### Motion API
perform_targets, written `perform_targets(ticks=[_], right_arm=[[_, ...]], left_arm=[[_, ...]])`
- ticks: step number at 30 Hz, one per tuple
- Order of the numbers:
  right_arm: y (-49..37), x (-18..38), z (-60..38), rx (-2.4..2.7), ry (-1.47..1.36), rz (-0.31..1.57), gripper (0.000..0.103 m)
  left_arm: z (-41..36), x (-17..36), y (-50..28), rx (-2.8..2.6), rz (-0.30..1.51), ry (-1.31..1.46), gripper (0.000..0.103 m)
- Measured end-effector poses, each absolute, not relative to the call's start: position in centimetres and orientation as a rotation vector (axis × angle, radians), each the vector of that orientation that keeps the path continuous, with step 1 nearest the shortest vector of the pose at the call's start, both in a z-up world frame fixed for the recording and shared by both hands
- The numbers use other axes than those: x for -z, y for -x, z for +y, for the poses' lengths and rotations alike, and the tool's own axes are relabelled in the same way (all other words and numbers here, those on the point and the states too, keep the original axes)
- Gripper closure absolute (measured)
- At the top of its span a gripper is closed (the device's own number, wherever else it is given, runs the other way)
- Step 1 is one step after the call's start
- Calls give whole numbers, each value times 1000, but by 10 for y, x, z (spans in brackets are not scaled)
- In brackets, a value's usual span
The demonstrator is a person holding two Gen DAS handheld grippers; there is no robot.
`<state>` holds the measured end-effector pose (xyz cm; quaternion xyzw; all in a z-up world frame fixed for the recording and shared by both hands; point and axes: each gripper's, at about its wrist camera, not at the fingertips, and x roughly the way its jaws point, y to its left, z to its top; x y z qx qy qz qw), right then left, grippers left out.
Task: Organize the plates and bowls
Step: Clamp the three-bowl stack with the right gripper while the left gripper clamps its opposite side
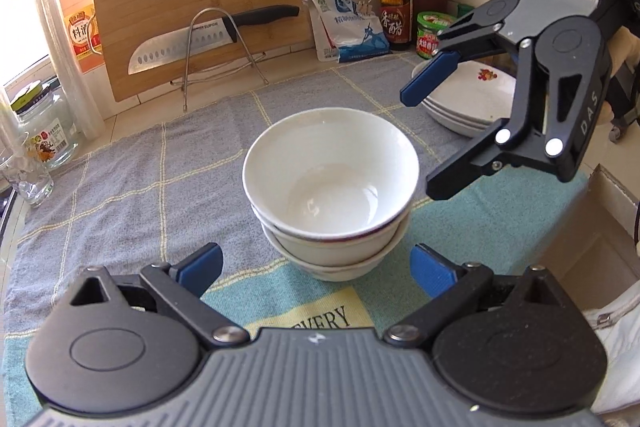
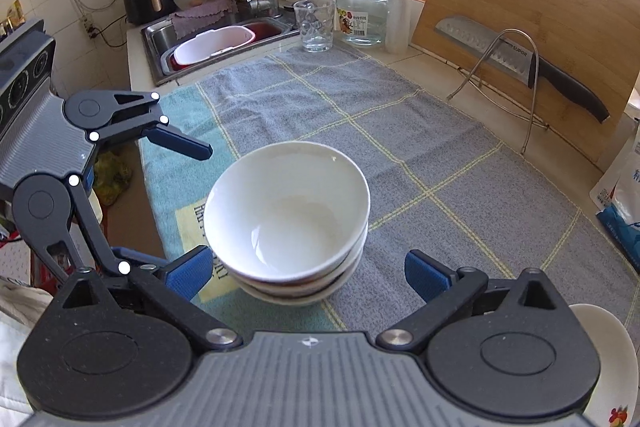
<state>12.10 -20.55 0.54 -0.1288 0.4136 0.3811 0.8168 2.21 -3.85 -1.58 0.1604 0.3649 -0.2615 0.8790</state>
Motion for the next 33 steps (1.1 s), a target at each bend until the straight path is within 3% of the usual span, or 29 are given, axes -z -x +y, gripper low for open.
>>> perform_targets(ticks=[33], right_arm=[[-113,81,-180,-669,357,996,0]], left_arm=[[-15,72,-88,922,776,-524,5]])
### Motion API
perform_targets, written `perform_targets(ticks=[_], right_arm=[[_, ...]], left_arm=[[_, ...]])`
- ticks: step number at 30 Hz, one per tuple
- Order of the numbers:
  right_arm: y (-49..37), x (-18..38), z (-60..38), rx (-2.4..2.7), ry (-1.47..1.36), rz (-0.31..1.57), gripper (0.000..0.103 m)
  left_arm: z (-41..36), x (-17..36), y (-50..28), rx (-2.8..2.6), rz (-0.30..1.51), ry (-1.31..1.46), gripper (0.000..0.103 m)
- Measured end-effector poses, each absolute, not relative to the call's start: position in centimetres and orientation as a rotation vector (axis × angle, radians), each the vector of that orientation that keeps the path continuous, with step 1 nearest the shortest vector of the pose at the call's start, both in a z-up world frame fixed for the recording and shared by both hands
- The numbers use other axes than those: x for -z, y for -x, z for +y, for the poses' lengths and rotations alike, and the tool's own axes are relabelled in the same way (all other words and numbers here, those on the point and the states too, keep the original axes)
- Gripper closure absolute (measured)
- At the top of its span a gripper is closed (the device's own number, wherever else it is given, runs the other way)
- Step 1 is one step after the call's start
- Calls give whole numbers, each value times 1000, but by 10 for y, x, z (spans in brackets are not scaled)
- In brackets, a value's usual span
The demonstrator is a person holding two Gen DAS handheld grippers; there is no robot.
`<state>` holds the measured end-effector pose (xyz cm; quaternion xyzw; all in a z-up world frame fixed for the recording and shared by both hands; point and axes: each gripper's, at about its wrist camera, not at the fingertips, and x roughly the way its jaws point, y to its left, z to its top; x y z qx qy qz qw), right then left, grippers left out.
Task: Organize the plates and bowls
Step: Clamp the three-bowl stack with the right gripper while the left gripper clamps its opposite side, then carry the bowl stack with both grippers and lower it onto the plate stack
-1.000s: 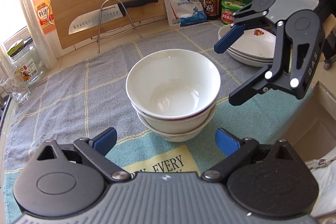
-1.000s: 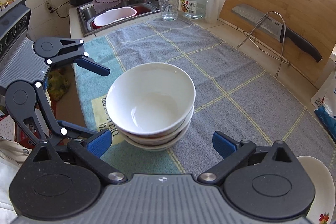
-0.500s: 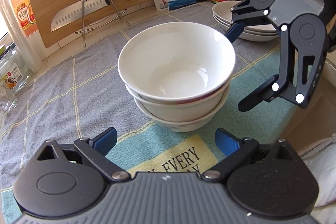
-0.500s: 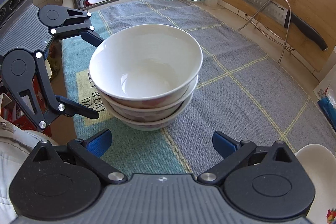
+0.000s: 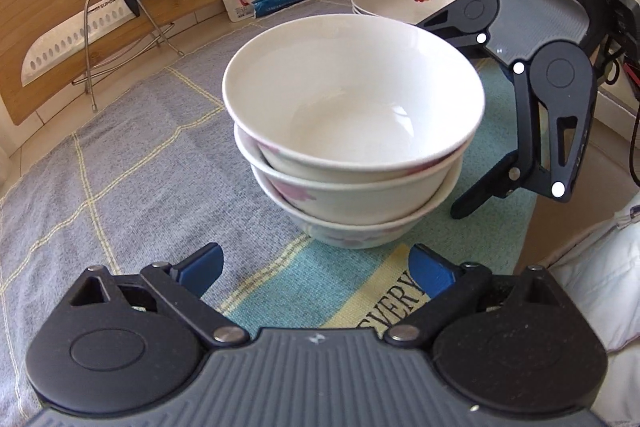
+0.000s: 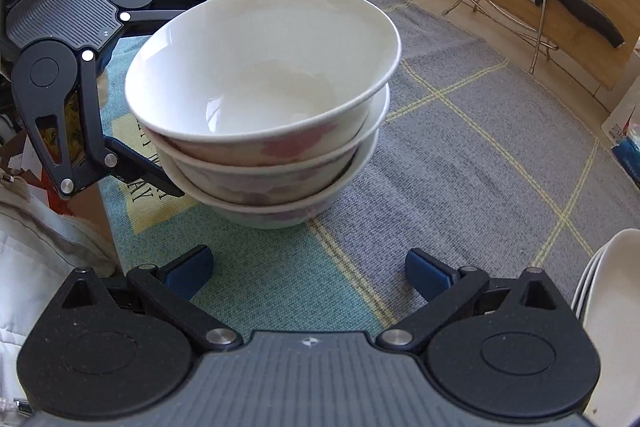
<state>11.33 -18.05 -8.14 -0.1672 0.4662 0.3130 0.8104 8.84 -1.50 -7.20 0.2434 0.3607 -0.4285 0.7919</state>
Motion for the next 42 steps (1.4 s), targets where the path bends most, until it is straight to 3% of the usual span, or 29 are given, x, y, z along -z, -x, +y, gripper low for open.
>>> perform_targets(ticks=[15,28,42], right_arm=[[-113,57,-153,-723,422,935,1],[-116,55,-153,-748,400,944,12],[-114,54,-153,-736,376,952,13]], left_arm=[[-14,68,-115,1275,681,-617,13],[-21,62,-120,1394,669,-660,16],[-23,64,-129,1459,691,-657,16]])
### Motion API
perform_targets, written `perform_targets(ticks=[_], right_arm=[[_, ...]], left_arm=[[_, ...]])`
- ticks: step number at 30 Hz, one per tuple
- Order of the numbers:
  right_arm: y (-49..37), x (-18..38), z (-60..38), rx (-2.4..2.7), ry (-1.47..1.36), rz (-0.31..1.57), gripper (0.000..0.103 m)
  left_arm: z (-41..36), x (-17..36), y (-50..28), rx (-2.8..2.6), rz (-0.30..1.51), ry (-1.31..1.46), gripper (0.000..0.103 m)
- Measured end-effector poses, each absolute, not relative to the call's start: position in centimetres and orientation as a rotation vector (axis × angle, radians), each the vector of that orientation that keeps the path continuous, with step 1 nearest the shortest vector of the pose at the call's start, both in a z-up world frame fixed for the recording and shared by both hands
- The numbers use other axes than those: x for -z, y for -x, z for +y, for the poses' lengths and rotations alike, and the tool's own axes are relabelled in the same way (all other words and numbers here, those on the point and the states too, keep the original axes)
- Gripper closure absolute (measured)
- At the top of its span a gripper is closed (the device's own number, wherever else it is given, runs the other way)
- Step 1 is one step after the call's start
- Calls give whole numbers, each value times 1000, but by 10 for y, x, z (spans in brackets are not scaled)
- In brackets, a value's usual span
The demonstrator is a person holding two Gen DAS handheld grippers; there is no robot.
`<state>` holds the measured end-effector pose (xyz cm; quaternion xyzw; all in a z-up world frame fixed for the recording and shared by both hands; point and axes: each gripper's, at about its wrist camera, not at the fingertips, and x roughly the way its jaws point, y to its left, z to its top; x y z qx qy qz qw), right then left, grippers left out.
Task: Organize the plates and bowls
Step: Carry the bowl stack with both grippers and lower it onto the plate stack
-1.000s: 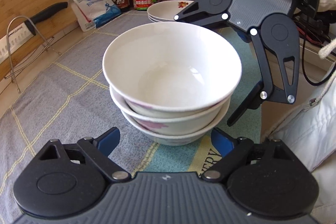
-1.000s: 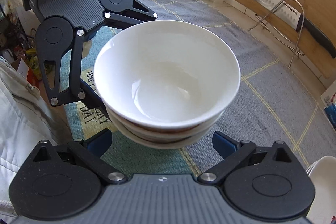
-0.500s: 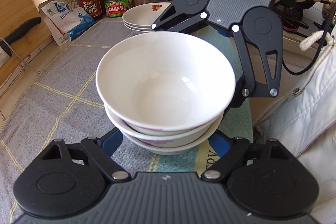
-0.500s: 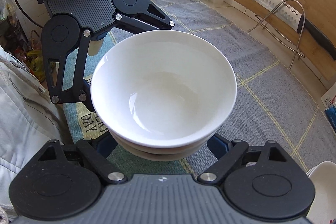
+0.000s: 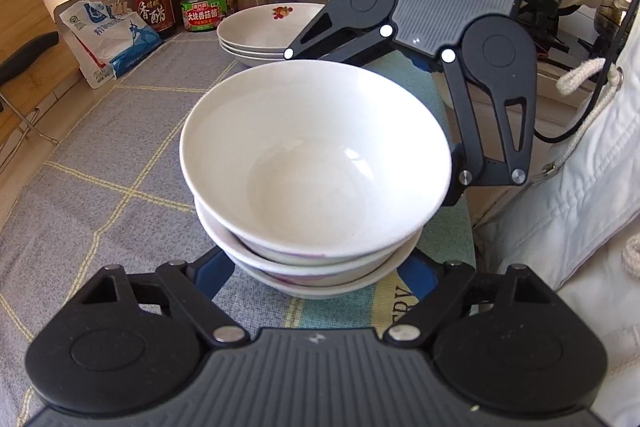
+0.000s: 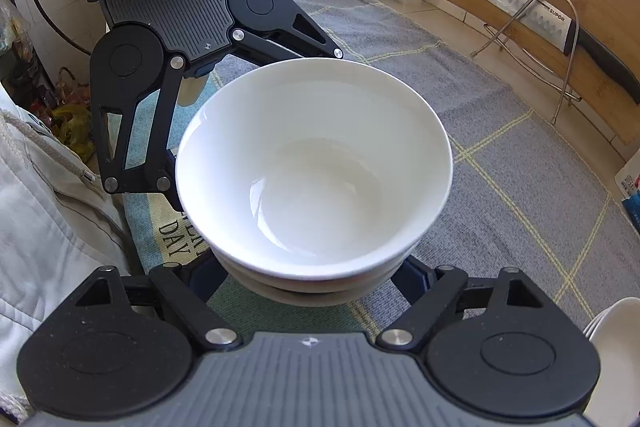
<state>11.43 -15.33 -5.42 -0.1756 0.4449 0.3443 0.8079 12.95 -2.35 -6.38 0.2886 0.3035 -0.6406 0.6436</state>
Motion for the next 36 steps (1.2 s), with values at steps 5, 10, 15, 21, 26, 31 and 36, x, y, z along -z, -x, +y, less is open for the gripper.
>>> perform_targets(ticks=[5,10,15,21,26,31,36], right_arm=[[-113,54,-153,-734,369,952,13],[-114,53,-153,-733,367,958,13],[-113,50,-153,-742,367,955,13],[-112,39,-164,-770,367,940,13],[-111,26,-183,-795,380,925,13],[-108,13,-212,-810,414,904,13],[-107,-1,-249,-802,423,893,13]], left_arm=[[-23,63,-129,1459,695,-653,17],[-24,62,-128,1447,696,-662,17],[-25,58,-125,1434,703,-662,17],[-32,45,-122,1406,709,-652,17],[-48,34,-122,1378,707,-639,17],[-75,24,-128,1356,702,-621,17],[-111,15,-131,1355,664,-610,17]])
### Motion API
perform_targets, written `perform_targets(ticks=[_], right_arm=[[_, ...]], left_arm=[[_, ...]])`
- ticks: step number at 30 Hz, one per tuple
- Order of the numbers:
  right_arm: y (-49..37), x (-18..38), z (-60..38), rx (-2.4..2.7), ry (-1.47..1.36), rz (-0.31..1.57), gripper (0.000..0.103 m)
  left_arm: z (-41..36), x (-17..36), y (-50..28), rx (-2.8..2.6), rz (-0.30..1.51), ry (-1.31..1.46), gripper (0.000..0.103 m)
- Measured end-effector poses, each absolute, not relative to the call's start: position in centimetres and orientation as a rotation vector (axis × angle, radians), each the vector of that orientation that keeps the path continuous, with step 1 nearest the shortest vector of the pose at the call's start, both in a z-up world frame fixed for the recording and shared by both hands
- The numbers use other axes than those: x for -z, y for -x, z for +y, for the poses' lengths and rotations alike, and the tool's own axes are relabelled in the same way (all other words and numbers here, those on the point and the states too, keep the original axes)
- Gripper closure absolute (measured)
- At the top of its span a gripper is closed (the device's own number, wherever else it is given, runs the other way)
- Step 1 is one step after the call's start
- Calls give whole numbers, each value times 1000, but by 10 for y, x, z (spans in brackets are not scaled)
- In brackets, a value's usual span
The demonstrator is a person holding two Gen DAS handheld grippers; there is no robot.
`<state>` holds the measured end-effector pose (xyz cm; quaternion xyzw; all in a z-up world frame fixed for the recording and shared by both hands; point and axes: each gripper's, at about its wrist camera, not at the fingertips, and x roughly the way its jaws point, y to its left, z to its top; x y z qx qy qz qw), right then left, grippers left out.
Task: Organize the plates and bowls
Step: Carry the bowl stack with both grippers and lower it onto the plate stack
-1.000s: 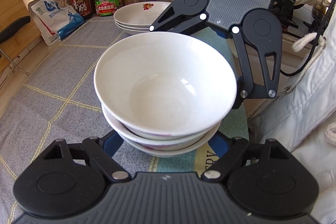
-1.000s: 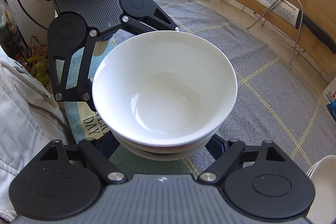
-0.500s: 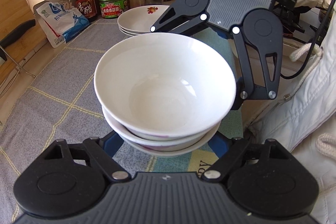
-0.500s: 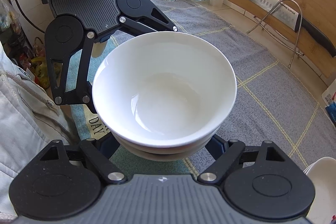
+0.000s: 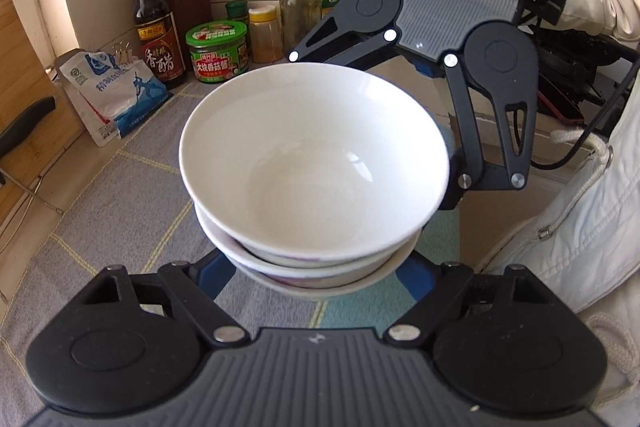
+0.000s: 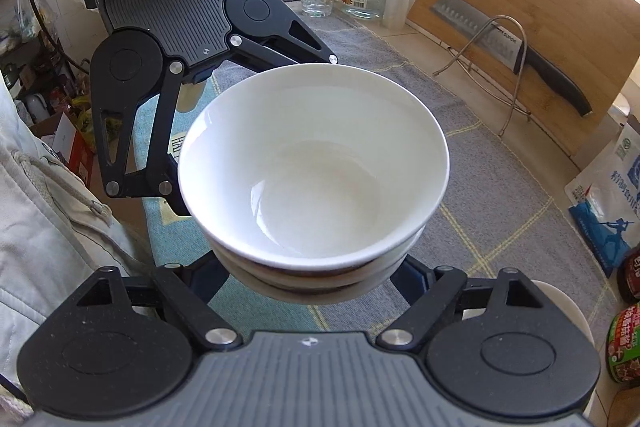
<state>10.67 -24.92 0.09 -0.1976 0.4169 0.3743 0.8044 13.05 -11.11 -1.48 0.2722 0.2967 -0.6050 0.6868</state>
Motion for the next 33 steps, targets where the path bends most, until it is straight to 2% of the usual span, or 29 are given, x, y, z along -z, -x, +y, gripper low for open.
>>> perform_targets(ticks=[17,33], right_arm=[[-118,-2,-364,-714,464,899,14],[-128,19,-411,-676,443,926,14]], left_arm=[[-232,22,-160,1391,584,-616,17],[-277,45,-177,1369,627,-623,18]])
